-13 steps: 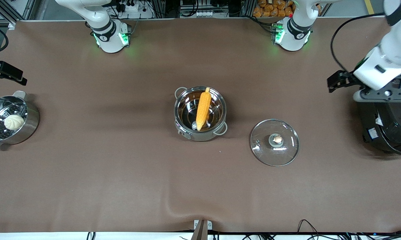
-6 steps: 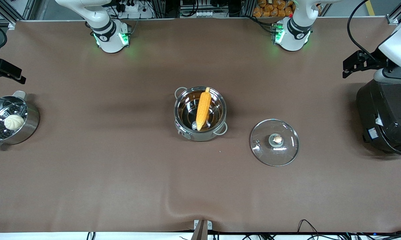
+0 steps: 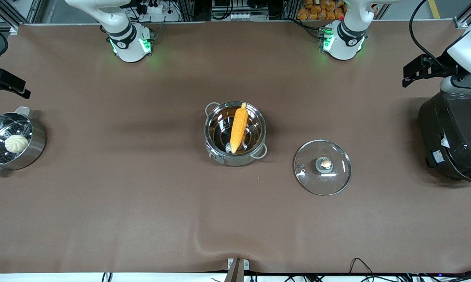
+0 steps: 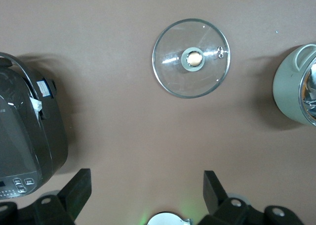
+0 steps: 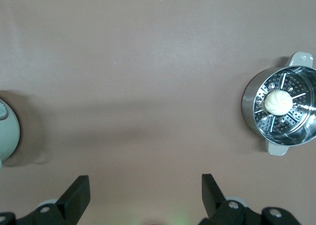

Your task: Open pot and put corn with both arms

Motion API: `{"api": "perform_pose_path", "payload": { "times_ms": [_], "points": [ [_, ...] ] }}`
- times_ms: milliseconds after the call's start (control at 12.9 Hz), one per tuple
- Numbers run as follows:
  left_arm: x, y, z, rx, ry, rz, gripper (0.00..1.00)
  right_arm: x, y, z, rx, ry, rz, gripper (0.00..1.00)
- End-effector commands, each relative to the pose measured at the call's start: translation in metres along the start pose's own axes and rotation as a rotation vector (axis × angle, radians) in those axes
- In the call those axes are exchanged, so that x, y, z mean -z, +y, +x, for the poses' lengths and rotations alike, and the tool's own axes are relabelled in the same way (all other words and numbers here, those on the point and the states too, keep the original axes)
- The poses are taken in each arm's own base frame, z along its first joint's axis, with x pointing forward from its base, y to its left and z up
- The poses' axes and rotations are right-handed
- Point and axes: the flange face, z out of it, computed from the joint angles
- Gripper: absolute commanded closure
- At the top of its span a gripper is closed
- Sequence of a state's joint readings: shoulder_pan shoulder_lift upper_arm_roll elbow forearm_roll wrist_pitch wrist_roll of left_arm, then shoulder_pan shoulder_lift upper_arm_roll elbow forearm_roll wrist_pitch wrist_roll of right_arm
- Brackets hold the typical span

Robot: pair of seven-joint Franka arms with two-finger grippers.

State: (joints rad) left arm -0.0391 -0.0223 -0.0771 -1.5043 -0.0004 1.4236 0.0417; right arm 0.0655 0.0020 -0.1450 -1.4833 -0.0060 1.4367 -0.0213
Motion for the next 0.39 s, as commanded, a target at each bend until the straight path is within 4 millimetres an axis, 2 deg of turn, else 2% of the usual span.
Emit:
{"api": "perform_pose_path", "payload": {
  "times_ms": [0,310],
  "points": [
    [0.0034,-0.0011,-0.0023,-0.015,-0.011,-0.024,0.00,0.0060,0.0004,-0.0054,0.008,0.010,0.013,0.00],
    [0.0047,0.0030,-0.0029,-0.008,-0.010,-0.023,0.00,0.0061,-0.0004,-0.0059,0.009,0.010,0.013,0.00]
  ]
}}
